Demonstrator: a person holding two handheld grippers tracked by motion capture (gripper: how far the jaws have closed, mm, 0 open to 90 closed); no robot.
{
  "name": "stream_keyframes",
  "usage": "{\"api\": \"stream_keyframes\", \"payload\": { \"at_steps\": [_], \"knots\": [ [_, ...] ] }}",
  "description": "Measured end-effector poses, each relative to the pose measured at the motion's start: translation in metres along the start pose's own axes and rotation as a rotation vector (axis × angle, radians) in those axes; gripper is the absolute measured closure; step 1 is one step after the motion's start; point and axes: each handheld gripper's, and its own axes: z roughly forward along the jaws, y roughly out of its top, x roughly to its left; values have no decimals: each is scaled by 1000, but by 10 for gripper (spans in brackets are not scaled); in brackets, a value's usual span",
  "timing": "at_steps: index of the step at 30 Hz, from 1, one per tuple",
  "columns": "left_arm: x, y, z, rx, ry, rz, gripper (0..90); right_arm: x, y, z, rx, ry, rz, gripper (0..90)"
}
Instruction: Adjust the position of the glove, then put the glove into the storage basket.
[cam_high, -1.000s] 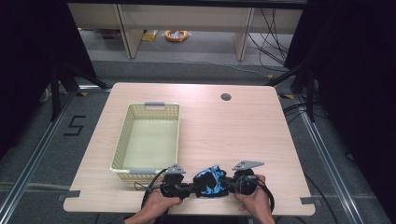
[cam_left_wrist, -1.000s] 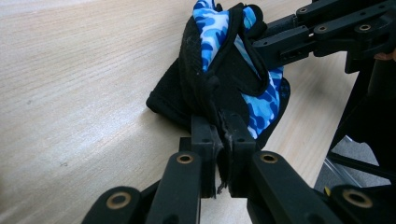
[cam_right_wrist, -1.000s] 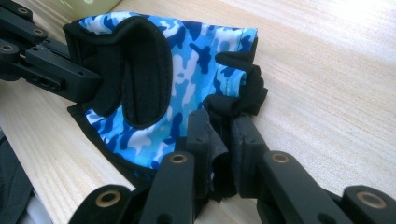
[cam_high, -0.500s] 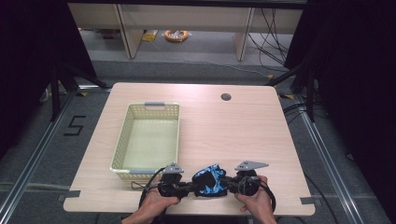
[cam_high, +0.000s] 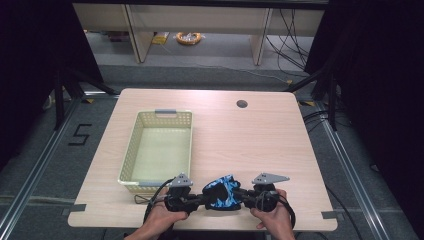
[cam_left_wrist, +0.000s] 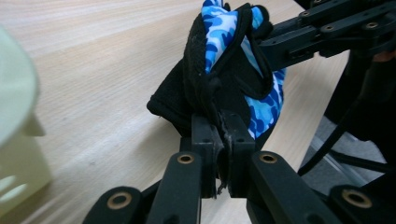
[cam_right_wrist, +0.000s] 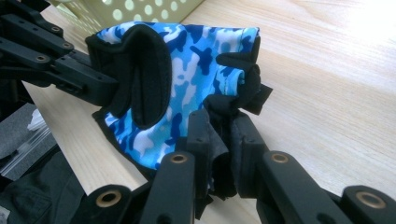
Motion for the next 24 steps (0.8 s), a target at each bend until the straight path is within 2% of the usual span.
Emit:
{"api": "stream_keyframes", "payload": {
  "at_steps": [2, 3, 6, 7, 8, 11, 12, 13, 14, 16, 17, 19, 21, 23, 24],
  "knots": [
    [0, 0, -2, 0, -11, 3, 849, 4, 1, 0, 3, 3, -5, 802],
    [-1, -1, -3, -6, 1, 0, 849, 4, 1, 0, 7, 15, -10, 802],
    [-2, 1, -7, -8, -6, 10, 849, 7, 2, -3, -7, 11, -6, 802],
    [-2, 2, -9, -14, -16, 13, 849, 8, 3, -4, -5, -7, -16, 802],
    [-3, 2, -10, -18, -16, 11, 849, 9, 4, -5, -18, 16, -9, 802],
    [-4, 3, -14, -26, -14, 18, 849, 12, 6, -9, -20, 11, -14, 802],
    [-4, 4, -15, -35, -8, 17, 848, 16, 6, -10, -30, 21, 5, 802],
    [-3, 5, -17, -25, -19, 17, 848, 16, 8, -10, -34, 21, -16, 802],
    [-2, 5, -18, -36, -11, 13, 848, 19, 10, -12, -35, 17, -9, 802],
    [-2, 8, -22, -34, -10, 18, 847, 19, 14, -14, -52, 10, -47, 802],
    [-2, 10, -25, -36, -6, 27, 848, 22, 15, -14, -51, 18, -21, 802],
    [-3, 12, -29, -48, 5, 21, 847, 24, 19, -15, -52, 21, -46, 802],
    [-2, 16, -35, -51, -7, 15, 846, 30, 21, -17, -62, 25, -19, 802],
    [-1, 19, -39, -52, -13, 22, 845, 30, 27, -17, -80, 36, -54, 801],
    [-2, 20, -42, -55, -8, 17, 845, 31, 28, -18, -79, 34, -50, 802]
  ]
}}
